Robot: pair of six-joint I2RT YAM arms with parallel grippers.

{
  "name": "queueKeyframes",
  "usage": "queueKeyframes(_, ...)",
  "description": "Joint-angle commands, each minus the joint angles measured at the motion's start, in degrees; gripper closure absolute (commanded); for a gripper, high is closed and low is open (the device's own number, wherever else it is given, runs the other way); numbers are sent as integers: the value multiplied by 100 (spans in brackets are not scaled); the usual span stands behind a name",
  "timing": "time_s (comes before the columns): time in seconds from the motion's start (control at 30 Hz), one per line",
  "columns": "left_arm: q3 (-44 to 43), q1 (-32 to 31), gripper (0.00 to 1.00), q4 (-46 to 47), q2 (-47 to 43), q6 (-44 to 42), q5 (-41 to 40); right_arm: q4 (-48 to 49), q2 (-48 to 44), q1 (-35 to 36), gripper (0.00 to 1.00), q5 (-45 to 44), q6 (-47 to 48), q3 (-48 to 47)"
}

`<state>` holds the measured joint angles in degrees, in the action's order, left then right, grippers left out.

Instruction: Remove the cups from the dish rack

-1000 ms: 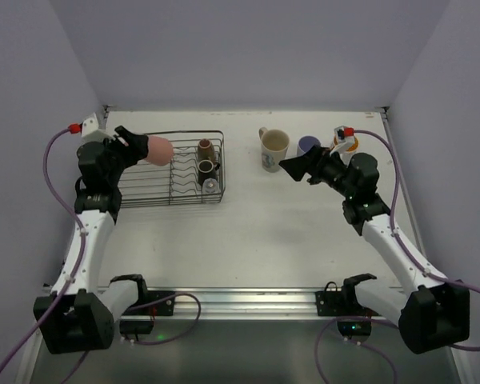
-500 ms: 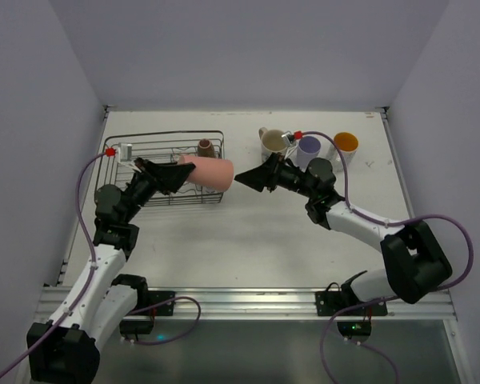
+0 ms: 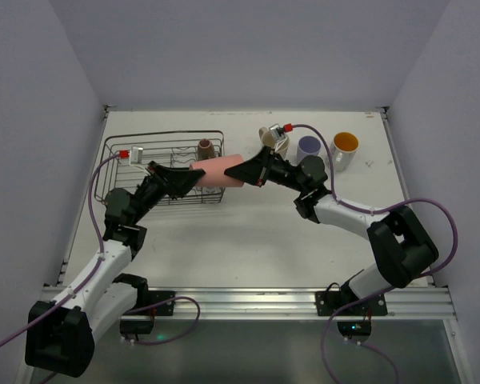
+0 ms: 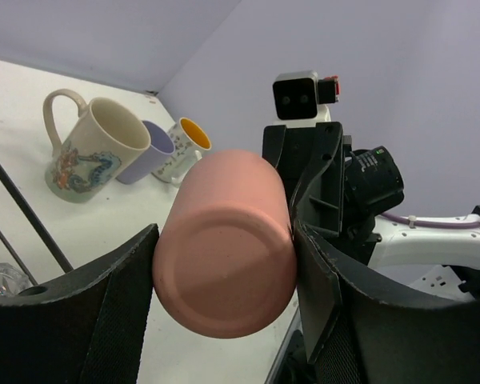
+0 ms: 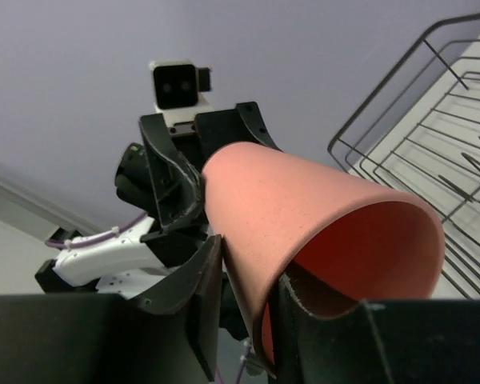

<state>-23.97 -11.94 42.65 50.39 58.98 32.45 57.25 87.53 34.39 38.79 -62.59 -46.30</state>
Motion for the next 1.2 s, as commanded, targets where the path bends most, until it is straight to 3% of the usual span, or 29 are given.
queueKeyframes(0.0, -143, -150, 51, 560, 15, 123, 262, 699, 81, 50, 75, -64, -262, -134)
queueKeyframes(0.03, -344, -150, 28, -258, -125, -391, 245, 595, -181, 59, 99, -255, -124, 58)
queueKeyframes(0.07, -450, -150, 27, -266, -126, -396, 245, 594, -183, 59, 99, -301, -122, 60)
queueKeyframes(0.1, -555, -150, 15, -614, -178, -614, 210, 498, -270, 41, 100, -319, -44, 86)
queueKeyframes(0.2, -1064, -150, 1, -2178, -380, -1606, -211, -238, -753, 6, 100, -485, 483, 174)
queueKeyframes(0.33, -1567, -142, 0, -3840, -547, -2775, -966, -2545, -1483, -3, 100, -1126, 1877, -9)
queueKeyframes(0.4, -1594, -150, 0, -3992, -627, -2927, -1065, -3234, -1764, -64, 100, -1451, 2267, -124)
queueKeyframes(0.47, -1689, -141, 0, -4229, -732, -3120, -1153, -4587, -1879, -108, 100, -1767, 2881, -475)
queueKeyframes(0.5, -1760, -141, 0, -4578, -750, -3225, -1162, -5636, -1888, -160, 100, -2213, 3380, -833)
queueKeyframes(0.63, -2252, -150, 0, -5415, -715, -3997, -1301, -7504, -1705, -327, 100, -3445, 4243, -1424)
queueKeyframes(1.0, -1831, -150, 0, -5443, -926, -4237, -1830, -9433, 246, -425, 99, -4756, 5318, -3146)
queueKeyframes(1.17, -1822, -150, 0, -5452, -900, -4246, -1795, -9575, 967, -416, 98, -5293, 5468, -3473)
